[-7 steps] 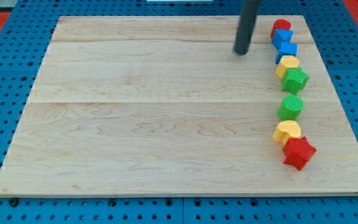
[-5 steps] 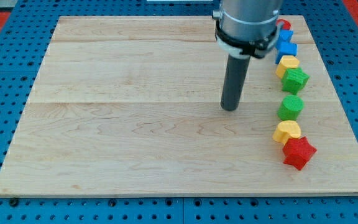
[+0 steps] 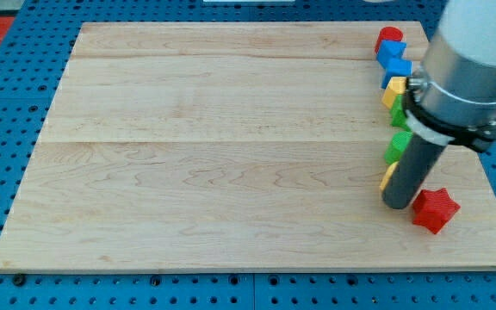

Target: Adjust the yellow heart red star below the green circle

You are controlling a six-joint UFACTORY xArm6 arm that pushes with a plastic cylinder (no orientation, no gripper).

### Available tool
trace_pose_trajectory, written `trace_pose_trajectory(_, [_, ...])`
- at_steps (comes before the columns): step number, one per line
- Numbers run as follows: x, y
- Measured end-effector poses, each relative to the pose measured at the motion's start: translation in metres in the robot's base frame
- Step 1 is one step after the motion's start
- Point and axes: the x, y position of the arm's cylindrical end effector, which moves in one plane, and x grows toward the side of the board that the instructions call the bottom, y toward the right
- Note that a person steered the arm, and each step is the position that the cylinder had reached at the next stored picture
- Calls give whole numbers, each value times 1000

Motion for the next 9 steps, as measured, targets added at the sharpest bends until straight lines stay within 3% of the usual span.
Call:
trace_pose_trajectory(2, [-9, -44])
trace_pose_trajectory(4, [-18, 0])
trace_pose_trajectory(6, [-18, -11])
trace_pose_trajectory(7, [52, -53])
trace_pose_trajectory(8, [80, -52])
trace_pose_trajectory(9, [79, -27])
